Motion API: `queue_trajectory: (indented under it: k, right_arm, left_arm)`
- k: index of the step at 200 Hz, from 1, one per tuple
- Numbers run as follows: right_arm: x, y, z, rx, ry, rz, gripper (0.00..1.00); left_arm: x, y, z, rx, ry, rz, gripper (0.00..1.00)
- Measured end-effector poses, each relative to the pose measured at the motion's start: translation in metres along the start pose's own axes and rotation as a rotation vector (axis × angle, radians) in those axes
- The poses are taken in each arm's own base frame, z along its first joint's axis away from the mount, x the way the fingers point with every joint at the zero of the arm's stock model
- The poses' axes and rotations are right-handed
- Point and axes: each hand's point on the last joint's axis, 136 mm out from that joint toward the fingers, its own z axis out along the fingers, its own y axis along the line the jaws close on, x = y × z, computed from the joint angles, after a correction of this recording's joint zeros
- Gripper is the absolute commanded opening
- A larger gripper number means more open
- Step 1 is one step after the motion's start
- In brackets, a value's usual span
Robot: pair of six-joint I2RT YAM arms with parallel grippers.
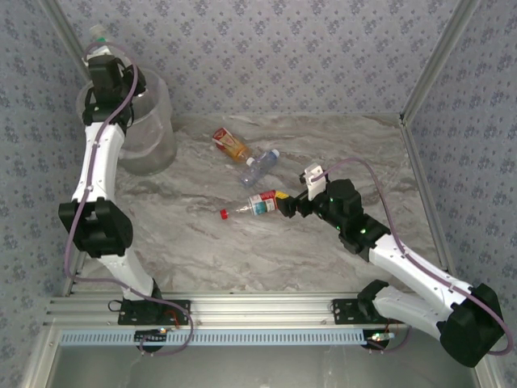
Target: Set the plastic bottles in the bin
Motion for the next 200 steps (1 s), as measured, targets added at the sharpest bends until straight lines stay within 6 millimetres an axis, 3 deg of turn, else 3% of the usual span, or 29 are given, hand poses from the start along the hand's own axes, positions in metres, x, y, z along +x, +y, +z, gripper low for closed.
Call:
queue_trajectory:
  k: [15, 37, 74, 119, 200]
  right_arm:
    - [-0.001, 0.001, 0.0, -0.003, -0.002, -0.003, 1.0]
    - [-0.002, 0.002, 0.0, -0.006, -0.002, -0.003, 1.0]
    - [-0.001, 0.004, 0.0, -0.01, 0.004, -0.005, 1.0]
    - [0.001, 0.005, 0.0, -0.012, 0.011, -0.013, 1.0]
    - [0.004, 0.005, 0.001, -0.013, 0.026, -0.027, 1.0]
  left_arm:
    - [0.006, 0.001, 0.012, -0.009, 0.022, 0.003, 0.53]
    - [0.017, 0.003, 0.024, -0.023, 0.06, 0.004, 0.71]
    - [0.031, 0.002, 0.028, -0.01, 0.118, -0.007, 0.86]
    - [0.04, 0.004, 0.029, 0.009, 0.159, -0.007, 0.92]
    - [0.083, 0.058, 0.036, -0.041, 0.282, -0.065, 0.95]
